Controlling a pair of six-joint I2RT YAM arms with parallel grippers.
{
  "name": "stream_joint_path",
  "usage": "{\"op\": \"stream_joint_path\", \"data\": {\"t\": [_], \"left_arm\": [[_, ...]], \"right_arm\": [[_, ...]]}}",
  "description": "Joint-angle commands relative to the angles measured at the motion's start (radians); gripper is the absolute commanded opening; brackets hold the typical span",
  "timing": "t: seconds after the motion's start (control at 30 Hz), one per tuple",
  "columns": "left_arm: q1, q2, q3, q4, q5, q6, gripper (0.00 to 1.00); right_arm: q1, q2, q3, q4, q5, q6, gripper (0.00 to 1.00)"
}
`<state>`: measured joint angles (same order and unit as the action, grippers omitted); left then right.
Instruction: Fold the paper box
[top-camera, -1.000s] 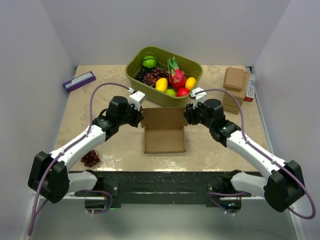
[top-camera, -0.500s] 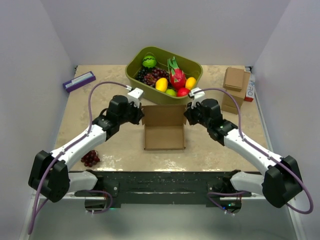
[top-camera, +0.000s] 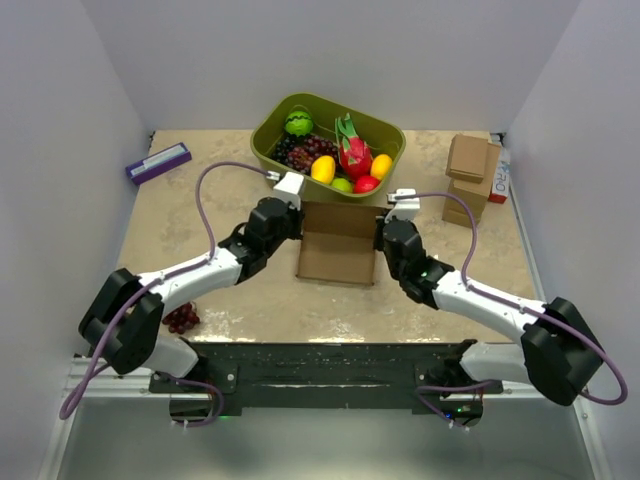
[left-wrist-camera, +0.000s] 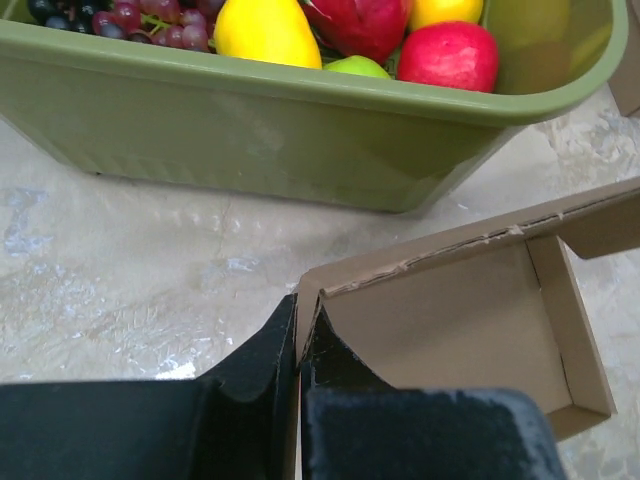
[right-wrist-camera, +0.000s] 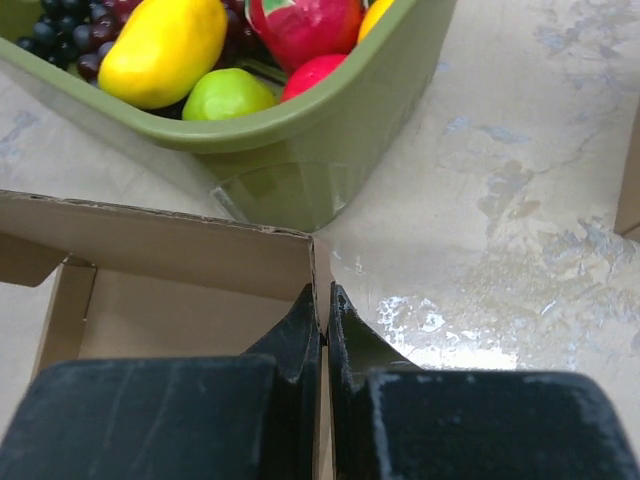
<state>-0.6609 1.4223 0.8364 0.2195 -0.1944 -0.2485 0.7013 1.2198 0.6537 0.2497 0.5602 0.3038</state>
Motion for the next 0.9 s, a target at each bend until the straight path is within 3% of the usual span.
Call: {"op": "stream_joint_path", "data": {"t": [0.0,0.37,0.87], "left_arm": [[-0.085,0.027,-0.039,0.289,0.003,-0.048,0.00],[-0.149,0.046,-0.212,0.423,-0.059,-0.118,0.00],[-0.223,0.070,-0.307,0.443,-0.103,-0.233,0.00]], "right_arm": [[0.064,0.023,-0.048,0.223,0.070,0.110,0.00],[0.104,-0.022,-0.189,0.223,0.109,0.184,0.00],[0.148,-0.082,-0.290,0.137,0.132,0.305,0.00]]}}
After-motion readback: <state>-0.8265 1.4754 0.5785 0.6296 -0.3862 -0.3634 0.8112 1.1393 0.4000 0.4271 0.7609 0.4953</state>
